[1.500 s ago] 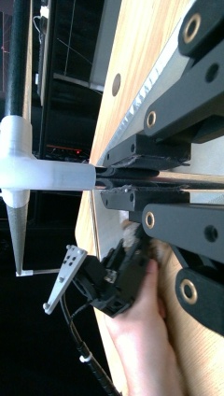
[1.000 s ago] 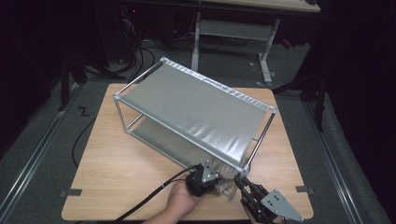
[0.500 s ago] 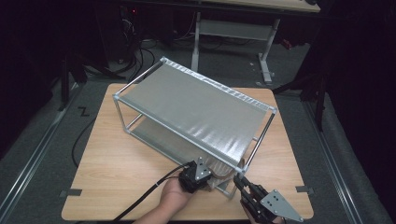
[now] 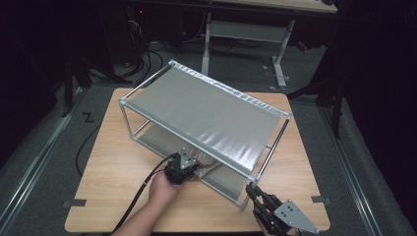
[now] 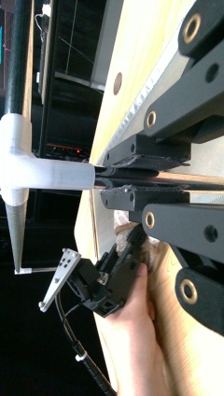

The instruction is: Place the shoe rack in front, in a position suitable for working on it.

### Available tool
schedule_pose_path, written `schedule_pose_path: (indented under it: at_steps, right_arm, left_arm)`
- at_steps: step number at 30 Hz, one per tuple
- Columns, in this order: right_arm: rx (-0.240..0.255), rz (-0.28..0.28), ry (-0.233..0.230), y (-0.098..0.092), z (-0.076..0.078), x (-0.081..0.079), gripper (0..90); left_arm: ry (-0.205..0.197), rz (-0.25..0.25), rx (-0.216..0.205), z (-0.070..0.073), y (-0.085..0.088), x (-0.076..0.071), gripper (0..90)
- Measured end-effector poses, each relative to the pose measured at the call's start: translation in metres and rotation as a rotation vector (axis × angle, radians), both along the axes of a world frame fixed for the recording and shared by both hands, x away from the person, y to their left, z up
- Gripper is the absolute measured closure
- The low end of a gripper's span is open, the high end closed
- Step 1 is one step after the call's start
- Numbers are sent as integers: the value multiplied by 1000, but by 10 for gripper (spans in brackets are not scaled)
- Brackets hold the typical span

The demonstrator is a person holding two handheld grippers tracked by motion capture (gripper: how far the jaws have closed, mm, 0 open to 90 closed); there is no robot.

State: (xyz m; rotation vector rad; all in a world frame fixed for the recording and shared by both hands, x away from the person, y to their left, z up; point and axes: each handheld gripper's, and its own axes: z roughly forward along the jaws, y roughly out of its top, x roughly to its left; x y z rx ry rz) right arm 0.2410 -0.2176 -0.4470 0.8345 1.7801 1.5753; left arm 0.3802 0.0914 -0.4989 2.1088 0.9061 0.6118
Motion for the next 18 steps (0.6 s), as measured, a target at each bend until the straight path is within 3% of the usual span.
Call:
schedule_pose_path:
  at_steps: [5,12,18]
  right_arm:
    - [-2,0,-1,0,0,0,808]
    - [-3,-1,-1,0,0,0,808]
    - [-7,1,-2,0,0,0,808]
  left_arm:
    - [5,50,24,1,21,13,721]
    - [16,137,8,1,51,31,721]
    - [-6,225,5,-2,74,42,721]
